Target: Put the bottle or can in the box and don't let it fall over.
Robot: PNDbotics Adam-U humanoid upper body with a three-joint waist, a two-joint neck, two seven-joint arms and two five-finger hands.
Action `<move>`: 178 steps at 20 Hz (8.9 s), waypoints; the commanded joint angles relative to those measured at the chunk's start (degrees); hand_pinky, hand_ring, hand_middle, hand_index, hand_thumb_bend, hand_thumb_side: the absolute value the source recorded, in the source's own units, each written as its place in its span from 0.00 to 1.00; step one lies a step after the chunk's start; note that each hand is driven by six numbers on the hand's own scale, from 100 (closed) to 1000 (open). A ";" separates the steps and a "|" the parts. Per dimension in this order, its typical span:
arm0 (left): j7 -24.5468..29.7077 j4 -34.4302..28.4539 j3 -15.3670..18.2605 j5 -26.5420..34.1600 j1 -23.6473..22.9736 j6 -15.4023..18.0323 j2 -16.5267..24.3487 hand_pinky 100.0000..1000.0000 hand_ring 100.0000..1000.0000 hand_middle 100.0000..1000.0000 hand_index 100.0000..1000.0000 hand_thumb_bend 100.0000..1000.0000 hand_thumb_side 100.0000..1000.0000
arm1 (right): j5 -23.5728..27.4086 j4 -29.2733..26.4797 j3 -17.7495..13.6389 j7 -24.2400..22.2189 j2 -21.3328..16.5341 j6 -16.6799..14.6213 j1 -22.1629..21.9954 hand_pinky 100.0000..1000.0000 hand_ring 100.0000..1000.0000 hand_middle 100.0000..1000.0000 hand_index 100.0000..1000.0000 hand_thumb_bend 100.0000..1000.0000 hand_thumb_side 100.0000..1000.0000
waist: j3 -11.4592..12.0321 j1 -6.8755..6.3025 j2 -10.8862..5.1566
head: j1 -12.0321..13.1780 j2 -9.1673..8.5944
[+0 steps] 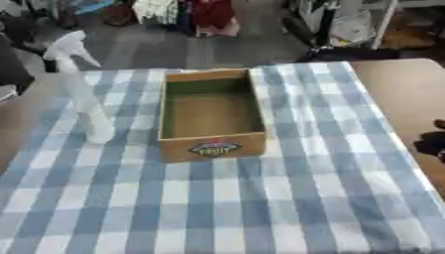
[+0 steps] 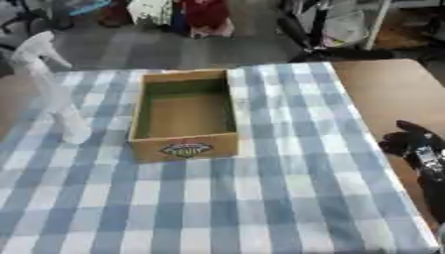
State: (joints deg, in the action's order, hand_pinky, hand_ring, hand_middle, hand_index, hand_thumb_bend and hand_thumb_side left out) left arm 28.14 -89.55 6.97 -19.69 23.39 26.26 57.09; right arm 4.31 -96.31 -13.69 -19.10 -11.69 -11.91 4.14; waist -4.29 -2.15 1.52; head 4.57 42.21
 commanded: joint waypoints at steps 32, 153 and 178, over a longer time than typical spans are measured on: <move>9.63 40.98 -10.49 -16.42 29.47 9.71 -10.94 0.78 0.68 0.66 0.93 0.14 0.64 | 0.56 0.12 1.16 -1.57 -1.15 0.17 -0.12 0.75 0.67 0.61 0.83 0.00 0.76 | -1.57 -0.22 -0.99 | 1.87 0.76; 3.24 41.59 -11.53 -21.80 30.57 10.23 -13.13 0.24 0.05 0.00 0.39 0.00 0.22 | 0.57 0.32 1.31 -1.44 -1.02 0.34 0.08 0.75 0.67 0.61 0.83 0.00 0.76 | -2.00 0.02 -1.07 | 2.98 0.93; -0.09 25.04 -16.66 -5.49 35.99 8.46 -17.07 0.24 0.04 0.00 0.42 0.00 0.30 | 0.65 0.50 1.69 -1.70 -0.95 0.42 0.09 0.75 0.66 0.61 0.83 0.00 0.76 | -3.06 0.20 -1.21 | 3.42 0.55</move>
State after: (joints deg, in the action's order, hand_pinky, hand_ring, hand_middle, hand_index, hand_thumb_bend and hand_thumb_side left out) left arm 28.27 -63.26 -9.50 -25.81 57.71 34.34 39.69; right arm 4.32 -95.29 -12.11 -20.58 -11.85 -11.42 3.54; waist -7.38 -2.11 1.04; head 7.69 43.19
